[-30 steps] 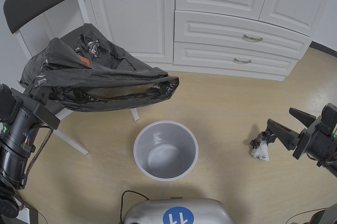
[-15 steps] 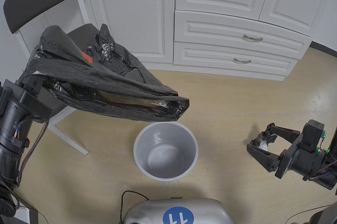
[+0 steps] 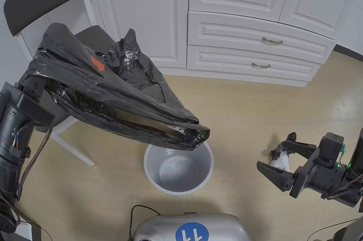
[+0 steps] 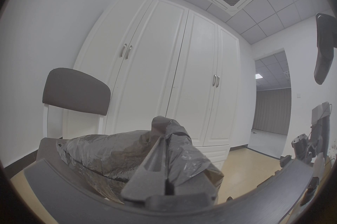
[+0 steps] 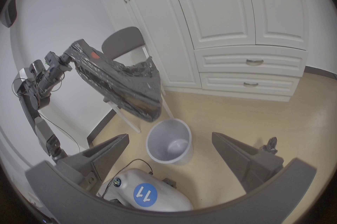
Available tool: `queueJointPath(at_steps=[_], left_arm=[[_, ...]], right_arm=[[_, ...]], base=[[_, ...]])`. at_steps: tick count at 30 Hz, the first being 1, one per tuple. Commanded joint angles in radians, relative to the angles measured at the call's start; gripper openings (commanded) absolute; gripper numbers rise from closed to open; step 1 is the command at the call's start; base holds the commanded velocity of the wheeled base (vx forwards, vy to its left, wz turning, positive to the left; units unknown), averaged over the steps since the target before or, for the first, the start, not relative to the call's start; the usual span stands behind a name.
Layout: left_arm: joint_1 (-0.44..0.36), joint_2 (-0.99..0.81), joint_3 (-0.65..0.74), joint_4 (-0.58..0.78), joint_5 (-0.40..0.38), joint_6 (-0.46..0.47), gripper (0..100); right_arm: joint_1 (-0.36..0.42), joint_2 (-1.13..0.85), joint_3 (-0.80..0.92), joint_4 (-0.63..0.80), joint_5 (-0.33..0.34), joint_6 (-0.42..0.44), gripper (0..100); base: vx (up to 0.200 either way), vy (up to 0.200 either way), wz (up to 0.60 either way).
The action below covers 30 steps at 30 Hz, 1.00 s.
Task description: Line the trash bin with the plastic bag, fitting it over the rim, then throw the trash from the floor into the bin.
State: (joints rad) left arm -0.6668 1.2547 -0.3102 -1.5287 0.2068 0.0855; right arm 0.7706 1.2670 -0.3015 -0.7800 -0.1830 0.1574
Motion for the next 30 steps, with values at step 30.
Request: queueJointPath(at_steps=[30], left_arm=[[0.000, -0.021, -0.032, -0.002, 0.002, 0.036, 0]], right_arm=[[0.295, 0.762, -0.022, -0.619, -0.131, 0.151, 100]], base=[[0.000, 0.000, 0.00]])
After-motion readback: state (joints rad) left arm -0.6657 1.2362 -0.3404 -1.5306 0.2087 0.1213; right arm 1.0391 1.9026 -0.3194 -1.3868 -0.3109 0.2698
